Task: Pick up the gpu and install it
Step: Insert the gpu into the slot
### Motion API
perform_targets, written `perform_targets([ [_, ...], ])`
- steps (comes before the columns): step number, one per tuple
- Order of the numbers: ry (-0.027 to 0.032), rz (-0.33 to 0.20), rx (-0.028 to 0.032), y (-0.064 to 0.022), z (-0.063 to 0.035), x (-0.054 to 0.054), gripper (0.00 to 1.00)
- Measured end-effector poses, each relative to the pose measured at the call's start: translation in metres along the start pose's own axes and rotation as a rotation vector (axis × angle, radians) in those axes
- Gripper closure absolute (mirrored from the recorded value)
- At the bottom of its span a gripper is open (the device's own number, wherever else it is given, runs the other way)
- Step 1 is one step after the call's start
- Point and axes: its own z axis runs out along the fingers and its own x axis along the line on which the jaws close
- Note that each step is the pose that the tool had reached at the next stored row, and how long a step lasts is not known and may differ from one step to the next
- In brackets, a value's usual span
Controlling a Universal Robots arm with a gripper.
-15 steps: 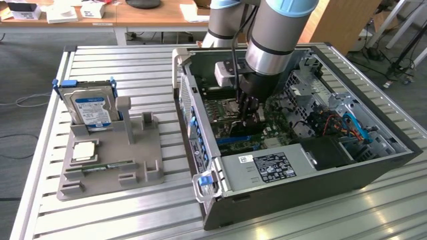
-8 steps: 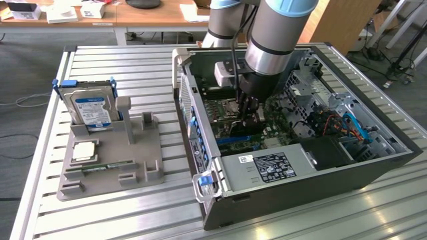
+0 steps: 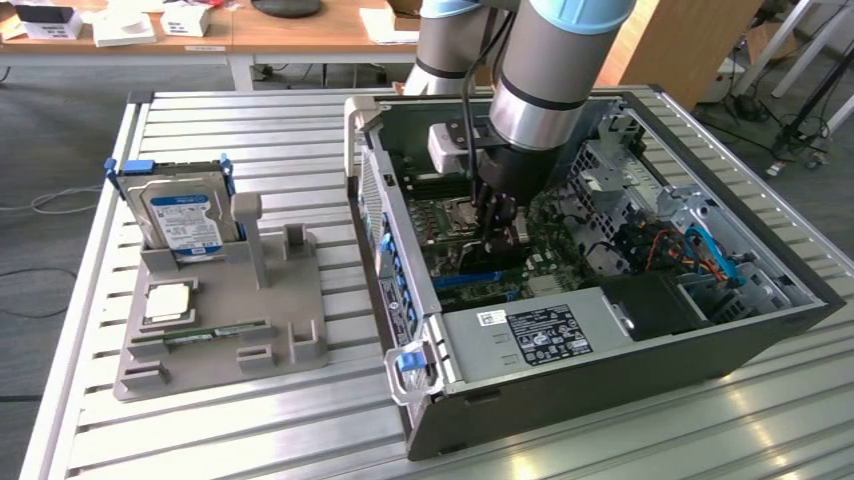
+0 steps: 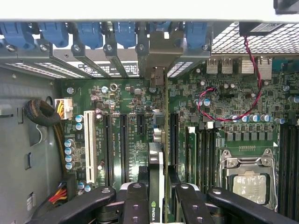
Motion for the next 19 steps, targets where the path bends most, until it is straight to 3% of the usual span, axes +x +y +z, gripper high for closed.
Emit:
perform_targets([
  [19, 0.0000, 0.000, -0.0032, -0.0003, 0.0006, 0.0000, 0.73],
])
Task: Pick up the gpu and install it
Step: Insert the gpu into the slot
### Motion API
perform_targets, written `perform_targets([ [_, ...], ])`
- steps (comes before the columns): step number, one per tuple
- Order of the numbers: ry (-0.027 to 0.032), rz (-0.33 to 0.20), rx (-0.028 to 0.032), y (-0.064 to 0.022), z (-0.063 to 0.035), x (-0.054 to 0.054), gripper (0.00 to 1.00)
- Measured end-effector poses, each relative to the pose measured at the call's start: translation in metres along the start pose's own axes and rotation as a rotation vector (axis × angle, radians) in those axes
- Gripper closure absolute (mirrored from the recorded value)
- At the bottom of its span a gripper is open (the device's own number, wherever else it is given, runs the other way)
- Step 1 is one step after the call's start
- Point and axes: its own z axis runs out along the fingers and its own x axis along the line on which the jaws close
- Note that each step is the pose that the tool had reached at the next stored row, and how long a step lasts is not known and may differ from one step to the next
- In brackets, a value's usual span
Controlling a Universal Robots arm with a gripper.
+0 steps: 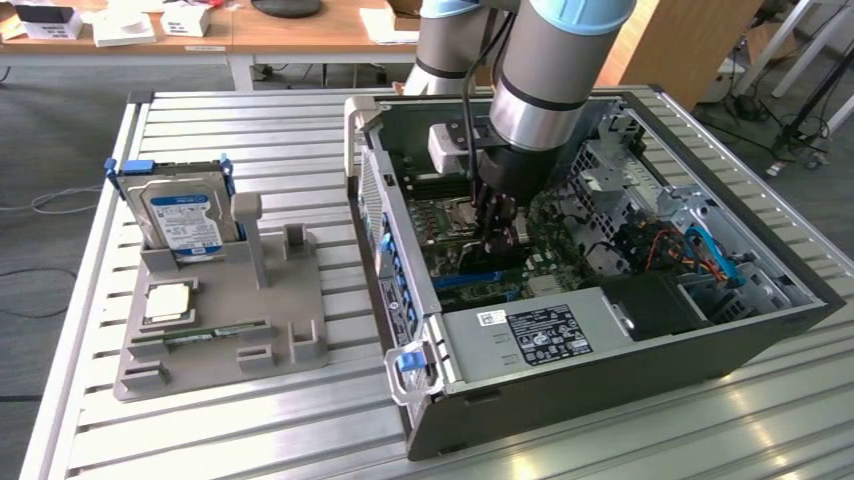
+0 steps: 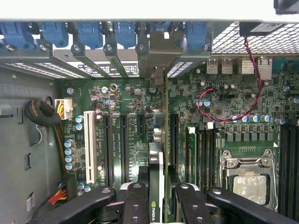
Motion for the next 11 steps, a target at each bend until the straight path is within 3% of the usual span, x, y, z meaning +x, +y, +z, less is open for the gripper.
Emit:
perform_targets([
  [11, 0.0001, 0.000, -0.0019, 0.0000, 0.0003, 0.0000, 0.73],
])
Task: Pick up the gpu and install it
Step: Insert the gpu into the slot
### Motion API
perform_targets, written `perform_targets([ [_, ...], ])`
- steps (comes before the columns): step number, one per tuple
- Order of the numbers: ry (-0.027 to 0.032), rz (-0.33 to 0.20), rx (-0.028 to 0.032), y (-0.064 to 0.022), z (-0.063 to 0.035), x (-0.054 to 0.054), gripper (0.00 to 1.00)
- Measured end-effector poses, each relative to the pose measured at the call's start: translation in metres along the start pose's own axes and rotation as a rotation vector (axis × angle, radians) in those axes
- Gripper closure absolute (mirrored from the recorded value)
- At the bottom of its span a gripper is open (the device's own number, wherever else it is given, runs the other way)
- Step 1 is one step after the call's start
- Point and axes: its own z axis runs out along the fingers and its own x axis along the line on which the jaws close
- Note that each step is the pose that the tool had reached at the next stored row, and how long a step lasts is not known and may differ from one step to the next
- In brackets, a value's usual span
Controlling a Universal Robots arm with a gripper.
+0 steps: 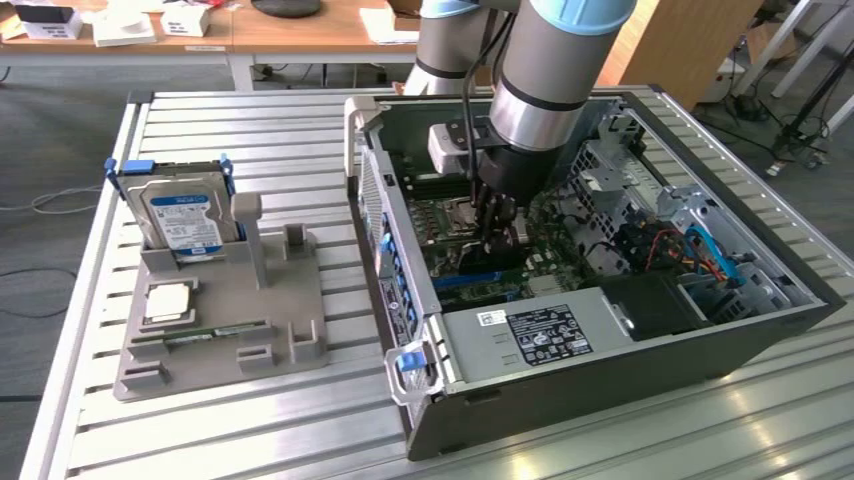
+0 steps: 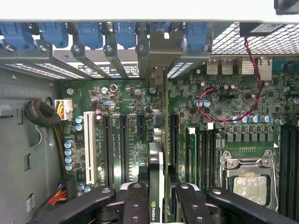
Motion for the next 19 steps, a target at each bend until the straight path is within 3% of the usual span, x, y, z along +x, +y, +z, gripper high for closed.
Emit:
perform_targets([
  [19, 0.0000, 0.000, -0.0016, 0.0000, 0.0009, 0.0000, 0.73],
])
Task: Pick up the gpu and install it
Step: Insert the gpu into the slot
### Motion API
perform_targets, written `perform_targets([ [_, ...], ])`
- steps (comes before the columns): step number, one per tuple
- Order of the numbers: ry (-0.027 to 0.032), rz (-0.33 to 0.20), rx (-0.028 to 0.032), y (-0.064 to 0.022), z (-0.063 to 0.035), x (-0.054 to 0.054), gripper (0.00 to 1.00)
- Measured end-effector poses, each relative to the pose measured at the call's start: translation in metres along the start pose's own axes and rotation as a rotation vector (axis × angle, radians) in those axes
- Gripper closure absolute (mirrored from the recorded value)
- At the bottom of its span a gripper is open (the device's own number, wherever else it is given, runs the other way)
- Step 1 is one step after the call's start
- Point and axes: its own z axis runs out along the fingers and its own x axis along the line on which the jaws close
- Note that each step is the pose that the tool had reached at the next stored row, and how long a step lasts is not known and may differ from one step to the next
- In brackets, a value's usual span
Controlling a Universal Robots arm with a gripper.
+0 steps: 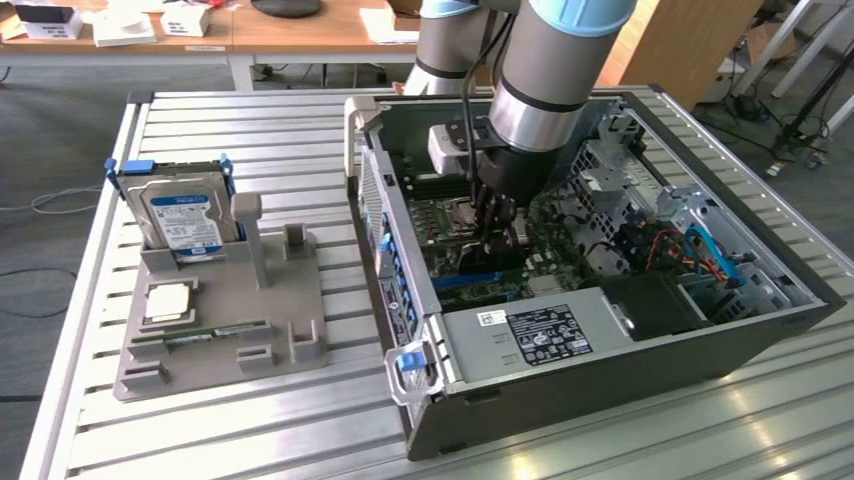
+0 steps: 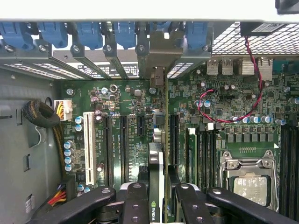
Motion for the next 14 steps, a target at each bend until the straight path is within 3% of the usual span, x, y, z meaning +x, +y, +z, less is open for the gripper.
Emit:
perform_targets([
  [14, -0.0002, 0.000, 0.0001, 0.0000, 0.0021, 0.0000, 0.73],
])
